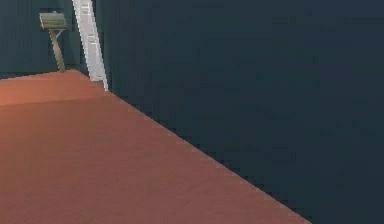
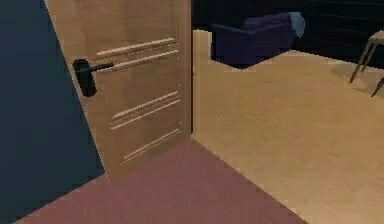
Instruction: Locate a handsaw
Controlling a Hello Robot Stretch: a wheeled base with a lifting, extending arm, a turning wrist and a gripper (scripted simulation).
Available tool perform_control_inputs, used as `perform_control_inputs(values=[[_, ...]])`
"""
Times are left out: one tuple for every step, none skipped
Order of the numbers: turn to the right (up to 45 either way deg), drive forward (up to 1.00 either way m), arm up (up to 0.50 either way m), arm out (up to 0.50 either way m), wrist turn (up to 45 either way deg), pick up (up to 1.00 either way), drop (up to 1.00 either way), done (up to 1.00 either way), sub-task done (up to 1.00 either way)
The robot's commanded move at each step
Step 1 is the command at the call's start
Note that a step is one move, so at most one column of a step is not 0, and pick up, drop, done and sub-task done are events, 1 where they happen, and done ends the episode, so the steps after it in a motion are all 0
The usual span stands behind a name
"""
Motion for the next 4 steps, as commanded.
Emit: perform_control_inputs(values=[[-39.0, 0.00, 0.00, 0.00, 0.0, 0.00, 0.00, 0.00, 0.00], [0.0, 0.65, 0.00, 0.00, 0.0, 0.00, 0.00, 0.00, 0.00], [-45.0, 0.00, 0.00, 0.00, 0.0, 0.00, 0.00, 0.00, 0.00], [-30.0, 0.00, 0.00, 0.00, 0.0, 0.00, 0.00, 0.00, 0.00]])
